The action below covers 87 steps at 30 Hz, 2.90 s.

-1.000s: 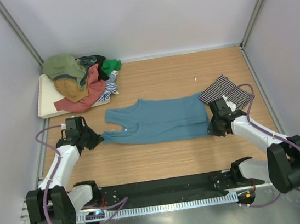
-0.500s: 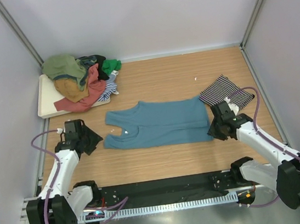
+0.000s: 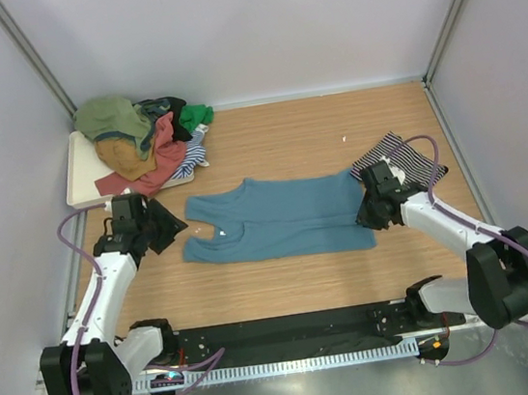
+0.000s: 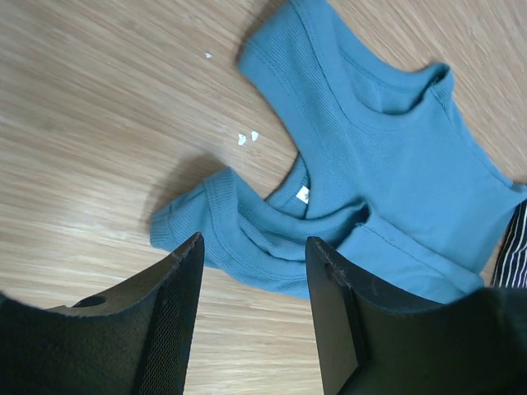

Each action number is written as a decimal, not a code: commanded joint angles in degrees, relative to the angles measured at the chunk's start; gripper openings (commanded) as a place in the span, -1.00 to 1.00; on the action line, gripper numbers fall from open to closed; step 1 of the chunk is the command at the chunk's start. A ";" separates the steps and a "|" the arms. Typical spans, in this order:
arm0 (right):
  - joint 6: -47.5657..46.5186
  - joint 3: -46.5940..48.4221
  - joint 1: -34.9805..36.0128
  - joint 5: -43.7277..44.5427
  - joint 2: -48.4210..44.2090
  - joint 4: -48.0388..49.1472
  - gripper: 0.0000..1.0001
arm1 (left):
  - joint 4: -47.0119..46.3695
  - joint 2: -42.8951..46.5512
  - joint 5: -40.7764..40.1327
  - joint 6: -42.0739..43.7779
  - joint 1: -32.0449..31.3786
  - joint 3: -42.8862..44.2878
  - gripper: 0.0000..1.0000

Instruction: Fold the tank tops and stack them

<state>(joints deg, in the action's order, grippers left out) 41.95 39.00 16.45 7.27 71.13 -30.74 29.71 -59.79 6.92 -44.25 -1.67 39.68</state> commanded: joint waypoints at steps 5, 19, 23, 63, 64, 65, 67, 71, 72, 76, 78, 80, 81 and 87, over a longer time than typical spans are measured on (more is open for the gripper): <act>-0.12 1.42 0.25 -0.16 5.06 6.74 -0.55 | -0.97 -1.73 2.49 2.68 -1.67 2.07 0.08; -1.96 13.20 0.16 8.29 17.37 9.38 -0.56 | -1.33 -8.06 3.02 2.94 -5.26 9.71 0.06; -2.31 16.54 0.16 8.81 18.95 9.56 -0.52 | -0.36 -11.48 1.61 3.03 -7.20 13.57 0.06; -12.86 39.48 -3.53 11.63 43.74 12.90 -0.27 | -12.75 -58.42 -0.15 4.00 -21.26 47.68 0.35; -12.78 39.40 -3.44 10.93 43.74 12.99 -0.29 | -12.75 -58.68 -0.06 4.08 -21.27 48.03 0.33; -12.77 39.31 -3.44 10.66 43.65 12.99 -0.31 | -12.75 -59.12 0.11 4.17 -21.44 48.21 0.31; -12.77 39.31 -3.44 10.05 43.56 12.99 -0.49 | -12.05 -59.48 -0.06 4.52 -21.71 48.91 0.28; -12.51 39.57 -3.44 9.61 43.65 12.37 -0.84 | -10.91 -60.70 -0.15 5.23 -22.06 49.88 0.13; -12.51 39.48 -3.53 9.52 43.48 12.37 -0.89 | -10.38 -61.06 -0.41 5.31 -22.06 50.05 0.07; -12.16 39.05 -3.53 9.34 42.60 12.63 -0.98 | -9.59 -61.15 -1.81 5.75 -22.23 50.06 -0.27; -12.16 38.52 -3.44 8.64 41.99 13.33 -0.98 | -9.24 -60.97 -2.26 6.28 -22.15 49.97 -0.52; -12.07 37.55 -3.53 7.94 40.84 14.22 -0.98 | -8.97 -61.06 -2.17 6.54 -22.15 50.05 -0.67; -12.07 37.29 -3.44 7.85 40.49 14.48 -0.97 | -8.89 -61.06 -2.08 6.72 -22.15 50.14 -0.78; -11.90 35.71 -3.44 7.24 38.38 15.36 -0.98 | -7.31 -59.92 -3.13 7.77 -22.15 50.23 -1.00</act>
<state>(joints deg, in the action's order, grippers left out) 29.30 75.83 12.88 15.07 114.06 -17.43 21.41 -120.92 5.37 -38.15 -23.66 87.96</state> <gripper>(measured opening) 0.065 0.005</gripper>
